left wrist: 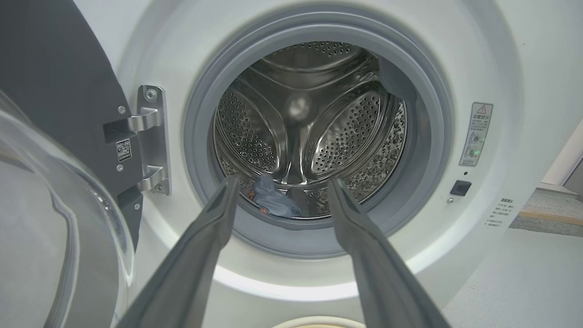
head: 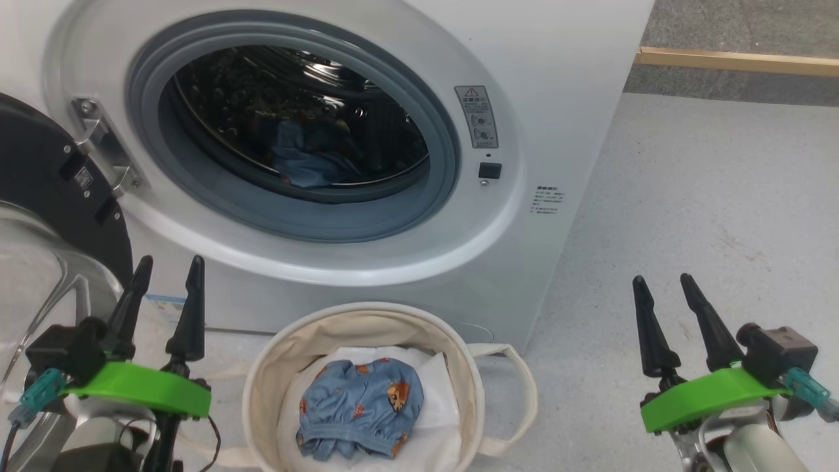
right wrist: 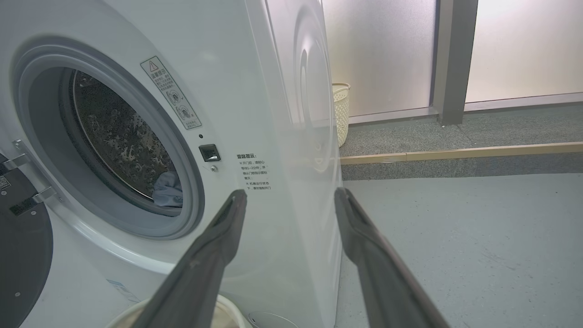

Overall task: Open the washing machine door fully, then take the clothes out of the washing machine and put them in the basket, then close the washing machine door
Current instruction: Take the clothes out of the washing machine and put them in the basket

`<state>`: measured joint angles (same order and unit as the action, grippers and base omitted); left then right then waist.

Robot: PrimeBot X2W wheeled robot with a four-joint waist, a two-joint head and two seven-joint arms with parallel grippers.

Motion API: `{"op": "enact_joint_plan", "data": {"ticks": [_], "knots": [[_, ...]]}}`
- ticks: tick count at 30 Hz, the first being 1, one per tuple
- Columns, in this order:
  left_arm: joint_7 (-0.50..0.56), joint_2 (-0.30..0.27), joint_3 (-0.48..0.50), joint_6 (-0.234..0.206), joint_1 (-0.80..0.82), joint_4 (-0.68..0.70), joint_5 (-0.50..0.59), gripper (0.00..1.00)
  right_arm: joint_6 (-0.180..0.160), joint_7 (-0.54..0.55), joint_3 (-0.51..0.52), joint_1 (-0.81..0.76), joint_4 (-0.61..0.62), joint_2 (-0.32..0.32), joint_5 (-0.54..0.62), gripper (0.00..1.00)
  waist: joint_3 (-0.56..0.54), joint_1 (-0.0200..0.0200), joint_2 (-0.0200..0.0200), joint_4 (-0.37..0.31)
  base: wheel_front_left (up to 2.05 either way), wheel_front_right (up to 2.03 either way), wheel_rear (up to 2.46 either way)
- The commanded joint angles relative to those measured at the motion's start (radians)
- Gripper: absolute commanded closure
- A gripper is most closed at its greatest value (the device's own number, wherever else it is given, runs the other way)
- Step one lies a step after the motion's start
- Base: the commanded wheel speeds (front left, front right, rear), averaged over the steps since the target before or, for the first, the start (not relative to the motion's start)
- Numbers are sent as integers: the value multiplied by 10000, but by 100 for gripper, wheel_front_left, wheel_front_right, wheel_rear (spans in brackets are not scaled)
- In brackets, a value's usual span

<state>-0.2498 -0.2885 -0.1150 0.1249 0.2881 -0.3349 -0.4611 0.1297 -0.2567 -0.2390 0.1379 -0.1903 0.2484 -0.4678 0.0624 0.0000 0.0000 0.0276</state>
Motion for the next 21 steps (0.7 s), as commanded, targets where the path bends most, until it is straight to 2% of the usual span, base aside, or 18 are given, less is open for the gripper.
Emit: {"op": "enact_joint_plan", "data": {"ticks": [1, 13, 21], "knots": [[-120, -330, 366, 56, 355, 331, -7, 0, 10, -51, -169, 345, 265, 178, -43, 0, 9, 0, 0, 6, 0, 0, 0], [-120, -301, 340, 57, 403, 331, -16, 0, 10, -51, -178, 388, 293, 47, -5, 0, 147, 0, 0, -74, 0, 0, 0], [-120, -321, 363, 57, 916, -74, 99, 0, 10, -51, -260, 491, 641, -223, 179, 0, 806, 0, 0, -350, 0, 0, 0]]}}
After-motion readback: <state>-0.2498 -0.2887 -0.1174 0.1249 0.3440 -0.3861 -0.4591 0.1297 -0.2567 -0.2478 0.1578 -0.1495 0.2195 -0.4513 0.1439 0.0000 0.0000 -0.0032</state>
